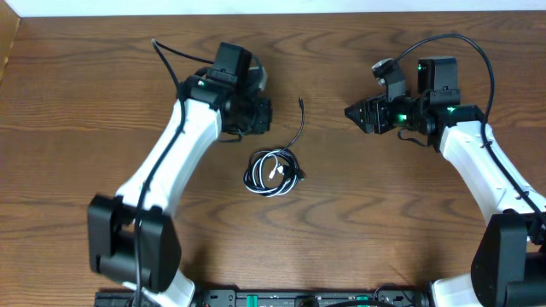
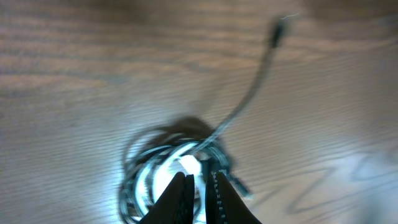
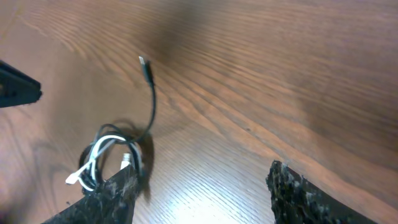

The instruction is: Untangle cables

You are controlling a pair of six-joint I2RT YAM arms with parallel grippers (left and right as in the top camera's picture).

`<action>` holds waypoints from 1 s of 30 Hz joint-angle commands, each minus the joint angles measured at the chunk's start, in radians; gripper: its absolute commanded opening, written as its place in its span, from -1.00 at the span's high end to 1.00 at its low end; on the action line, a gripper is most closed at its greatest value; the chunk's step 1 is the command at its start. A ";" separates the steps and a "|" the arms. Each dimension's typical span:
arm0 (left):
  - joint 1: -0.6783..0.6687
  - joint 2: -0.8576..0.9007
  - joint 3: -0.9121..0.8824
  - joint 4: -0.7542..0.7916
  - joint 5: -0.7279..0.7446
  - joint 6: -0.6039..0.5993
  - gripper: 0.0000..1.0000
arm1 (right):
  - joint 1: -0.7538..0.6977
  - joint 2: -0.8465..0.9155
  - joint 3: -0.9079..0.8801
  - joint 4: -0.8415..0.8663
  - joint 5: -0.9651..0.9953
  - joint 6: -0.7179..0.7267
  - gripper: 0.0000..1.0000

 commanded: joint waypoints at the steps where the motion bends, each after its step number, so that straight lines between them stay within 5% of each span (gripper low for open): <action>1: 0.063 0.061 -0.015 -0.029 0.058 0.134 0.74 | 0.003 0.004 0.015 -0.008 0.042 0.011 -0.29; 13: 0.149 0.285 -0.016 -0.101 0.283 0.398 0.74 | 0.014 0.004 0.015 -0.023 0.042 0.013 -0.30; 30: 0.150 0.351 -0.016 -0.061 0.254 0.424 0.67 | 0.043 0.004 0.015 -0.038 0.045 0.012 -0.32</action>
